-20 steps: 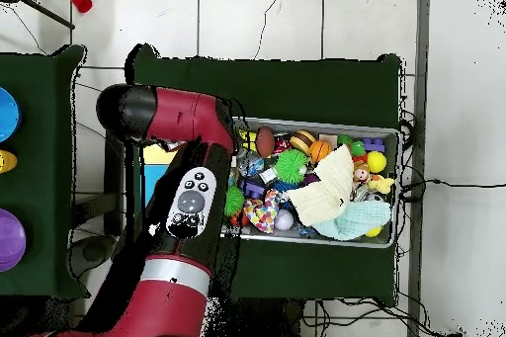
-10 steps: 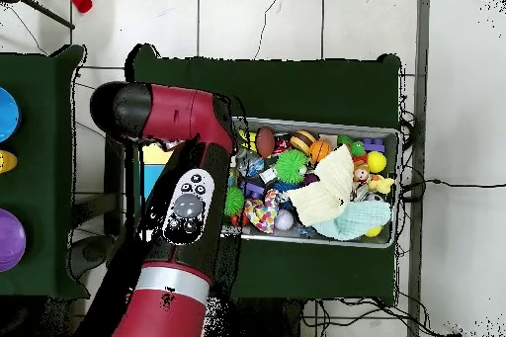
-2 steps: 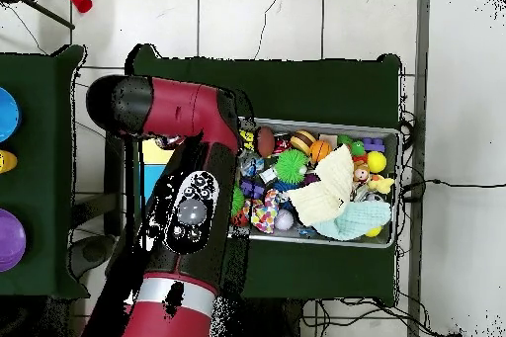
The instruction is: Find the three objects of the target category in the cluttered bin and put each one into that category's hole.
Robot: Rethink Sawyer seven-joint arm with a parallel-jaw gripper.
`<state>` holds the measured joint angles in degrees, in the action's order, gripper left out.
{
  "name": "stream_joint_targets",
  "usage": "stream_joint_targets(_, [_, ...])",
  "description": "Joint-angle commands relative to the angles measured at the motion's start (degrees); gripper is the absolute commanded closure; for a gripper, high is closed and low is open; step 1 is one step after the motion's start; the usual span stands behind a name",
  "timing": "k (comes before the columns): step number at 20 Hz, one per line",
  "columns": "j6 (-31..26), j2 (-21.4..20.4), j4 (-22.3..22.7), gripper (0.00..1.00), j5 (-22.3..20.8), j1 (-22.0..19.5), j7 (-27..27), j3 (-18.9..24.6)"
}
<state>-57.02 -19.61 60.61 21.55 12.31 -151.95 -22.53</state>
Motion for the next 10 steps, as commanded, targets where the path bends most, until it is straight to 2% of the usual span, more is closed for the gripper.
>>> stream_joint_targets(1, [-3.9,-2.9,1.7,1.00,-2.0,-3.0,-3.2,2.1])
stream_joint_targets(2, [-3.8,-2.8,1.7,0.00,-2.2,-3.1,-3.5,2.3])
stream_joint_targets(7, [-1.7,-3.1,2.6,0.00,-2.3,-3.5,-2.2,3.3])
stream_joint_targets(10, [-3.0,-3.0,2.5,0.00,-2.9,-3.2,-3.1,2.6])
